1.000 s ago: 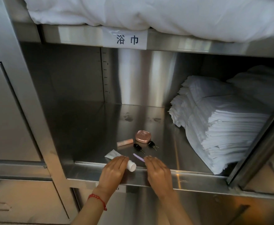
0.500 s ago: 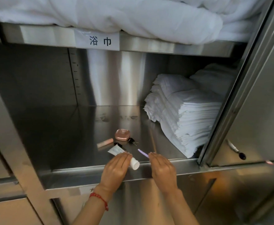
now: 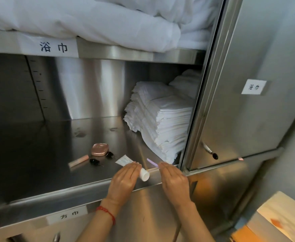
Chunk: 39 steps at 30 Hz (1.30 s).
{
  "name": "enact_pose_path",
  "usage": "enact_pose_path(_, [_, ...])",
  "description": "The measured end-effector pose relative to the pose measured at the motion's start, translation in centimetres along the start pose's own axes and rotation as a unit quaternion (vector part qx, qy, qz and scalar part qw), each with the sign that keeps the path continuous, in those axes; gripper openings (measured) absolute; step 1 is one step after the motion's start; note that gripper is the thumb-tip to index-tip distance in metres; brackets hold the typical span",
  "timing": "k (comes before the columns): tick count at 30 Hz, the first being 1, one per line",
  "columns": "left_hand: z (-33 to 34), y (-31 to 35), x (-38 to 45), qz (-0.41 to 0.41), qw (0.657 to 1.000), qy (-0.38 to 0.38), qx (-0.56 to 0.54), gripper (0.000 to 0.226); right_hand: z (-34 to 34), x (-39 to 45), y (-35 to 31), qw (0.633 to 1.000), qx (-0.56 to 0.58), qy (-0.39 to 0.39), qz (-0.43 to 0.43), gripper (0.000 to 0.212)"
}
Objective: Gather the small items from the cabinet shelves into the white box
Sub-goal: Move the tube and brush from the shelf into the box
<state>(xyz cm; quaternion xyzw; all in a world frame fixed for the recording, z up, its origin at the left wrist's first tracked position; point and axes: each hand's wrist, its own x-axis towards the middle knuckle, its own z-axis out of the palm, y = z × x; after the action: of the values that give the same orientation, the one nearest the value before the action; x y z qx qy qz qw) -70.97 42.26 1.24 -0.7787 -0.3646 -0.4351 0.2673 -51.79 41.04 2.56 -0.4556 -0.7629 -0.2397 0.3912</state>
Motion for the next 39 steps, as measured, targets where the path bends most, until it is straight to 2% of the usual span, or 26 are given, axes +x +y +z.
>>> enact_pose_path(5, [2.2, 4.5, 2.5, 0.025, 0.999, 0.022, -0.021, 0.033, -3.0, -2.2, 4.3, 0.999, -0.028, 0.000, 0.031, 0.040])
enact_pose_path(7, [3.3, 6.2, 3.2, 0.033, 0.999, 0.027, -0.022, 0.027, -3.9, -3.0, 5.8, 0.998, -0.031, 0.009, 0.046, 0.038])
enact_pose_path(10, [4.8, 8.6, 4.0, 0.044, 0.998, 0.022, -0.030, 0.019, -5.5, -4.3, 7.9, 0.997, -0.040, 0.028, 0.053, 0.021])
enact_pose_path(19, [8.1, 17.2, 7.5, 0.082, 0.994, 0.030, -0.072, 0.024, -10.6, -8.4, 14.9, 0.992, -0.083, 0.047, 0.081, 0.020])
enact_pose_path(23, [9.9, 21.1, 8.9, 0.096, 0.991, 0.031, -0.088, 0.031, -13.2, -10.1, 17.8, 0.987, -0.109, 0.074, 0.092, 0.041])
enact_pose_path(26, [11.6, 23.8, 9.8, 0.104, 0.989, 0.032, -0.105, 0.030, -15.1, -11.5, 20.2, 0.983, -0.128, 0.068, 0.111, 0.023])
enact_pose_path(29, [12.9, 26.6, 11.0, 0.112, 0.985, 0.036, -0.125, 0.041, -16.8, -12.9, 22.5, 0.980, -0.145, 0.055, 0.127, 0.021])
enact_pose_path(32, [14.5, 28.9, 12.0, 0.116, 0.981, 0.038, -0.149, 0.043, -18.5, -13.9, 24.3, 0.975, -0.170, 0.050, 0.138, 0.028])
enact_pose_path(33, [15.1, 29.6, 12.4, 0.119, 0.980, 0.036, -0.157, 0.043, -19.1, -14.2, 24.9, 0.973, -0.177, 0.047, 0.140, 0.024])
enact_pose_path(34, [15.7, 30.2, 12.8, 0.122, 0.978, 0.034, -0.163, 0.042, -19.6, -14.5, 25.5, 0.971, -0.188, 0.048, 0.142, 0.014])
enact_pose_path(35, [16.3, 30.9, 13.2, 0.126, 0.977, 0.033, -0.170, 0.040, -20.1, -14.6, 26.0, 0.968, -0.194, 0.044, 0.155, 0.014])
enact_pose_path(38, [17.7, 32.7, 14.8, 0.140, 0.969, 0.042, -0.198, 0.020, -21.1, -15.5, 27.8, 0.956, -0.222, 0.031, 0.188, 0.023])
enact_pose_path(39, [18.2, 33.3, 15.3, 0.145, 0.967, 0.042, -0.207, 0.022, -21.3, -15.7, 28.3, 0.952, -0.231, 0.021, 0.202, 0.027])
